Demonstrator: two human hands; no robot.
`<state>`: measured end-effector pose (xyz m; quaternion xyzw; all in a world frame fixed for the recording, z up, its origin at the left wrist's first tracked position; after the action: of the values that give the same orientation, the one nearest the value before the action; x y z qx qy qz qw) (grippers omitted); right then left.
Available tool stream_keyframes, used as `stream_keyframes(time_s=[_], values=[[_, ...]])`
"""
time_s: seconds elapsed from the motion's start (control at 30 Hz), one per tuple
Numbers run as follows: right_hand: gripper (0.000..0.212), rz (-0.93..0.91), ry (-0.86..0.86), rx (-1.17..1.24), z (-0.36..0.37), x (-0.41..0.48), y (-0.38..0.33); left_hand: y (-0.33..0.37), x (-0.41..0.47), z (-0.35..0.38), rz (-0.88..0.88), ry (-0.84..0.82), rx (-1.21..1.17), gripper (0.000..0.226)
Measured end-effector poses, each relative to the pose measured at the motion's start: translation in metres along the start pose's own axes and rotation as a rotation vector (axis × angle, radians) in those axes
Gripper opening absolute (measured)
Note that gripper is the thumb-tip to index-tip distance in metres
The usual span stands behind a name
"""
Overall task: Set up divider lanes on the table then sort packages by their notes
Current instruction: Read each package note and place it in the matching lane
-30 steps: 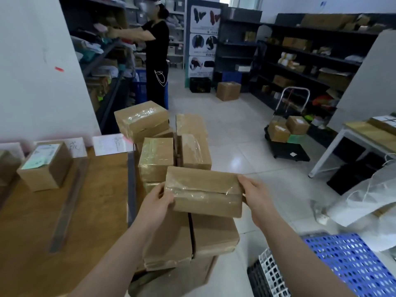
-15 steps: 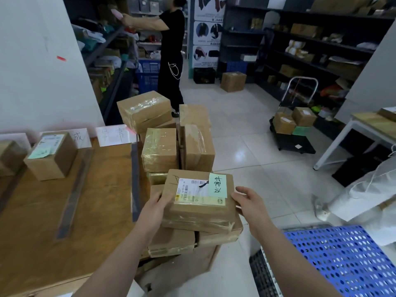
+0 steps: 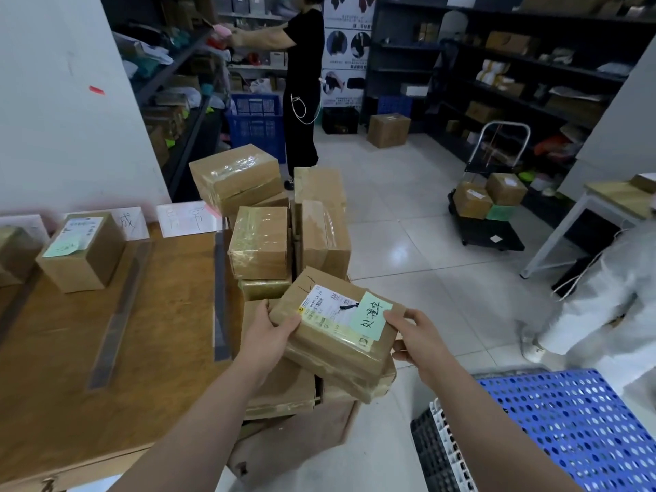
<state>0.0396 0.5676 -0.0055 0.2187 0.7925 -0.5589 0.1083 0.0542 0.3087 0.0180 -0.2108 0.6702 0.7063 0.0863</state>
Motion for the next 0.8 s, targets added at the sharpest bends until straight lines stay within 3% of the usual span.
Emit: stream_keyframes(time_s=[0.1,0.3,0.37,0.47,0.67,0.8], values=[[0.034,-0.022,0.024,-0.058,-0.010,-0.002,0.005,-0.008,-0.009,0.006,0.014,0.057,-0.066,0.071],[0.020,-0.087,-0.031,-0.097,-0.014,-0.011,0.007,-0.032,-0.050,0.049,-0.086,-0.171,-0.119,0.056],[0.018,-0.118,-0.054,-0.098,-0.012,-0.016,0.008,-0.031,-0.061,0.055,-0.099,-0.191,-0.162,0.062],[0.017,-0.161,-0.066,-0.073,-0.009,-0.027,0.005,-0.026,-0.070,0.056,-0.044,-0.220,-0.136,0.079],[0.029,-0.223,-0.111,0.023,-0.007,-0.059,-0.017,-0.007,-0.089,0.044,0.020,-0.262,-0.145,0.058],[0.033,-0.321,-0.107,0.013,0.006,-0.086,-0.046,0.015,-0.097,0.019,0.105,-0.252,-0.149,0.062]])
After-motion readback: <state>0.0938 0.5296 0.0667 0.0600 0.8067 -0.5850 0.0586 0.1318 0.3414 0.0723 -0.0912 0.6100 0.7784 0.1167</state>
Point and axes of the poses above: each hand's wrist, its own x-axis towards the middle knuckle, its own z-axis out of the palm, y = z × x, the point moved 6 cm from there along x, towards the middle knuckle, and after that the axes turned 15 degrees about -x, right-handed, at the moved point
